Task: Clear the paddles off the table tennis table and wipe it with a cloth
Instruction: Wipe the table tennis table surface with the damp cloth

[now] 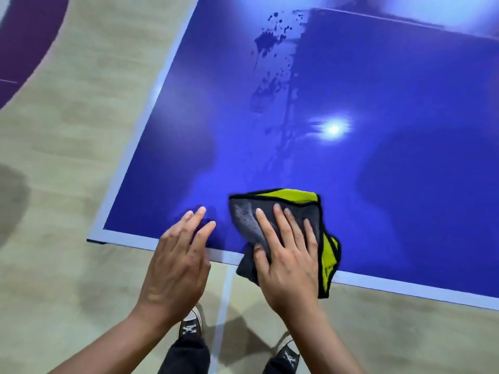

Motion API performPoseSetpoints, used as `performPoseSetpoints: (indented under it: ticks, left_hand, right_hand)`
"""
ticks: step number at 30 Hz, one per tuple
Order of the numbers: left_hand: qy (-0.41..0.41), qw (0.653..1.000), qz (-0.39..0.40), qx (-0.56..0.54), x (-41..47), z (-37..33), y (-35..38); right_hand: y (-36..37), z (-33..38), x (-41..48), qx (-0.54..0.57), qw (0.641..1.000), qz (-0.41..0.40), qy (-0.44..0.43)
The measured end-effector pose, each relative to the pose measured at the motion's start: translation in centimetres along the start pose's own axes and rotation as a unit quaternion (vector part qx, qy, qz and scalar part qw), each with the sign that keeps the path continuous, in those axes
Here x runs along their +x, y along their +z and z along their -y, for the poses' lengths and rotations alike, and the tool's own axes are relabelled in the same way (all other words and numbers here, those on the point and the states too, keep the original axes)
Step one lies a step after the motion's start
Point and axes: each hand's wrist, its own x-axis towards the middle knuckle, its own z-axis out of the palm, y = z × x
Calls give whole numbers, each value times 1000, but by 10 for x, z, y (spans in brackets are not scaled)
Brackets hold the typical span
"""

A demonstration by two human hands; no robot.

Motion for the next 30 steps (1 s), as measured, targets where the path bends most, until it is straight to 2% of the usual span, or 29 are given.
performPoseSetpoints:
  ticks: [4, 8, 16, 21, 24, 30]
  left_hand:
    - [13, 999, 45, 22, 31, 36, -16]
    - [-2, 999, 41, 11, 73, 63, -21]
    - [41, 998, 35, 28, 194, 78, -9]
    - [34, 997, 17, 73, 312, 98, -1]
    - [0, 997, 14, 71, 376, 114, 2]
    - [-72, 997, 6, 28, 415, 141, 14]
  right_hand:
    - [-1, 13, 30, -30, 998, 5, 49]
    - [3, 23, 72, -36, 995, 9, 93]
    - [14, 1, 173, -38, 994, -10, 100]
    - [25, -24, 285, -38, 995, -4, 88]
    - [30, -41, 356, -39, 995, 0, 93]
    - [39, -74, 505, -37, 994, 6, 100]
